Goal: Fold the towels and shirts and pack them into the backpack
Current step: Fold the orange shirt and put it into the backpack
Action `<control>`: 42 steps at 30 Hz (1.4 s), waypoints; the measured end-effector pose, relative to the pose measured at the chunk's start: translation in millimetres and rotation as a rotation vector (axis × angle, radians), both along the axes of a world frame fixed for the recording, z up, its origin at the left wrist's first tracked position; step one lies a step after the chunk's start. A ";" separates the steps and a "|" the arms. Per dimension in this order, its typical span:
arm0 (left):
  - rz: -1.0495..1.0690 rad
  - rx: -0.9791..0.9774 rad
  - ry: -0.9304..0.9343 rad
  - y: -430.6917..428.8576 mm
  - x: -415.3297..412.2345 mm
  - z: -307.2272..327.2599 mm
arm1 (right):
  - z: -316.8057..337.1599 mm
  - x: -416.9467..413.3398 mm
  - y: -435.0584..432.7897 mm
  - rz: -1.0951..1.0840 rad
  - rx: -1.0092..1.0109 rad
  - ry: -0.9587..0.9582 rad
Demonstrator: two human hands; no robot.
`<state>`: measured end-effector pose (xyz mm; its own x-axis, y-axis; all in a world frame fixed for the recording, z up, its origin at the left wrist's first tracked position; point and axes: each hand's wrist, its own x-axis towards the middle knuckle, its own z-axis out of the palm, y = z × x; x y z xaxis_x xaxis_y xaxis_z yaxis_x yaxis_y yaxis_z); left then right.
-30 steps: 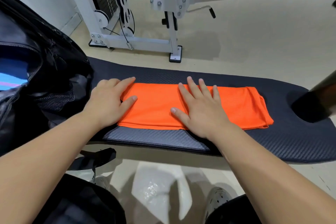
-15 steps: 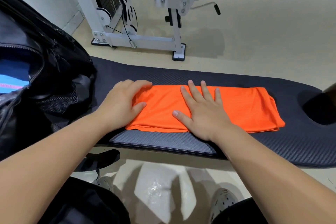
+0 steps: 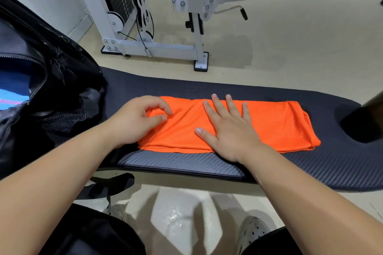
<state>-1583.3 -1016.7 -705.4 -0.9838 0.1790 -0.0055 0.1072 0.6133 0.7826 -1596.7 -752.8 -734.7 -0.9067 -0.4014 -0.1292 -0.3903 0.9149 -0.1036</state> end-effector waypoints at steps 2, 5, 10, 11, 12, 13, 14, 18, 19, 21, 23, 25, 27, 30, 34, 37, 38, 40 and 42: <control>0.092 0.167 -0.058 -0.9 -1.0 2.5 | 3.3 1.9 0.0 -0.024 0.008 0.028; 0.141 0.322 -0.153 -5.8 -1.5 4.4 | 7.7 5.7 -3.3 -0.109 0.018 0.108; 0.196 0.261 -0.217 -9.2 -2.1 2.9 | 0.9 7.3 -8.5 -0.120 0.036 -0.013; 0.216 0.236 -0.219 -10.2 -2.1 4.5 | 0.0 6.4 -9.9 -0.122 0.031 -0.021; 0.235 0.217 -0.221 -10.9 -1.5 7.5 | 0.0 5.8 -11.9 -0.121 0.021 -0.023; 0.263 0.207 -0.224 -11.8 -0.8 11.4 | 0.7 5.9 -14.4 -0.114 0.007 -0.024; 0.293 0.208 -0.227 -11.1 0.7 16.9 | 1.6 6.6 -16.8 -0.102 -0.006 -0.022; 0.389 0.185 -0.209 -11.1 9.6 46.7 | 6.5 12.9 -14.0 -0.062 -0.011 0.026; 0.397 0.149 -0.179 -12.0 11.4 55.7 | 10.0 13.5 -8.2 -0.076 -0.011 0.032; 0.383 0.041 -0.099 -9.6 15.6 76.1 | 18.3 13.2 9.0 -0.132 -0.007 0.039; 0.341 -0.092 -0.022 3.6 18.5 96.5 | 26.7 12.3 31.4 -0.202 -0.002 0.027; 0.278 -0.190 0.012 27.9 18.1 110.7 | 32.1 11.5 53.3 -0.244 -0.028 -0.025; 0.207 -0.299 0.009 63.2 13.4 117.4 | 36.5 12.9 72.3 -0.245 -0.126 -0.098; 0.091 -0.369 -0.025 115.6 0.2 111.8 | 41.0 16.8 93.1 -0.204 -0.391 -0.188; 0.014 -0.362 -0.025 181.1 -13.5 88.2 | 44.2 20.9 115.2 -0.135 -0.589 -0.267; 0.000 -0.391 -0.026 217.6 -17.7 68.7 | 41.3 17.9 127.9 -0.192 -0.693 -0.289; 0.002 -0.405 -0.023 224.9 -19.1 62.5 | 39.6 16.6 131.2 -0.225 -0.748 -0.312; 0.000 -0.402 -0.033 234.3 -21.6 52.9 | 35.9 14.1 136.8 -0.265 -0.847 -0.351; -0.005 -0.335 -0.061 239.4 -19.7 45.6 | 34.9 12.2 140.4 -0.264 -0.892 -0.334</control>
